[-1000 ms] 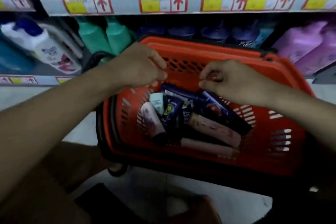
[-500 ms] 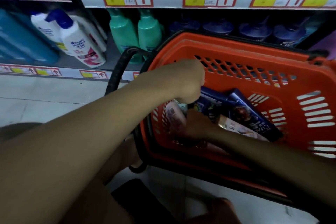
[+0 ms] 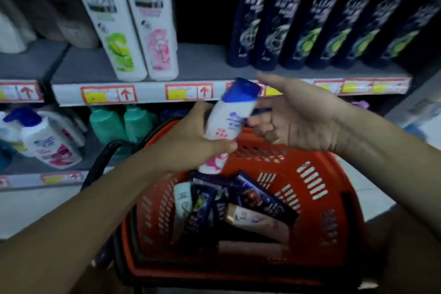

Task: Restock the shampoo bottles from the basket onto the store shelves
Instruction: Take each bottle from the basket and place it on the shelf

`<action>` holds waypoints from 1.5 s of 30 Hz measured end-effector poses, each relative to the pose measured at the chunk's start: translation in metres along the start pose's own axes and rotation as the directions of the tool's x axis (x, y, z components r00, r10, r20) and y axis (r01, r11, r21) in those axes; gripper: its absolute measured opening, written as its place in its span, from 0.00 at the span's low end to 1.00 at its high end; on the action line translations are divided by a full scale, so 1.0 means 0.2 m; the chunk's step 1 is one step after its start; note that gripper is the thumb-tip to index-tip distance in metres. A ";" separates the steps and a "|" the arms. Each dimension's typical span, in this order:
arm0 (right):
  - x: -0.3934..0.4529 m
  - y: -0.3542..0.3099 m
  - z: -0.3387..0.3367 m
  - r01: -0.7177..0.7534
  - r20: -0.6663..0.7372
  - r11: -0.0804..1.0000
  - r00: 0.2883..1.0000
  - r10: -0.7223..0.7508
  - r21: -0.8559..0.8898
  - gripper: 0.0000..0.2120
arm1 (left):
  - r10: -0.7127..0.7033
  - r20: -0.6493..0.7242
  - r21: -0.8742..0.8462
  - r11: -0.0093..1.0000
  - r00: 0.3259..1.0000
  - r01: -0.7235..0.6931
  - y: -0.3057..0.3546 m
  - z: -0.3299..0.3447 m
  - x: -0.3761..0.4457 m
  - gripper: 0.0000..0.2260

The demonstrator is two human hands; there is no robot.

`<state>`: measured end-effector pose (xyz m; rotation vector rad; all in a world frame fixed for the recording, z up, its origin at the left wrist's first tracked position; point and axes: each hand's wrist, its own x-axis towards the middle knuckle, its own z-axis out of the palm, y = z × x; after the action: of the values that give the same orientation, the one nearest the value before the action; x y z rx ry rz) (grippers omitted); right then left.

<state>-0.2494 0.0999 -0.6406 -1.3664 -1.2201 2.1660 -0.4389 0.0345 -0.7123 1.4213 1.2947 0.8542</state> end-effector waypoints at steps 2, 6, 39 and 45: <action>-0.10 -0.03 -0.02 0.207 -0.011 0.977 0.978 -0.208 -0.054 0.26 | 0.049 -0.010 -0.317 0.947 0.999 -0.050 0.09 0.04 0.01 0.26; -0.22 0.01 0.05 0.450 -0.129 0.809 0.840 -0.527 -0.378 0.14 | 0.096 -0.036 -0.505 0.857 0.995 -0.101 0.22 0.10 -0.03 0.23; 0.04 -1.59 -0.53 0.682 -0.268 0.409 0.310 -0.912 -0.606 0.07 | 0.197 -0.749 0.068 0.973 0.633 -0.222 1.68 -0.11 1.20 0.08; 0.06 -1.55 -0.47 0.675 -0.275 0.409 0.304 -0.912 -0.614 0.09 | 0.205 -0.728 0.087 0.974 0.654 -0.210 1.66 -0.11 1.17 0.09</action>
<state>-0.2289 0.3374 -0.4215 -0.9888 -1.6099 0.6828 -0.3258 0.2885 -0.4147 1.2649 1.7248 1.7158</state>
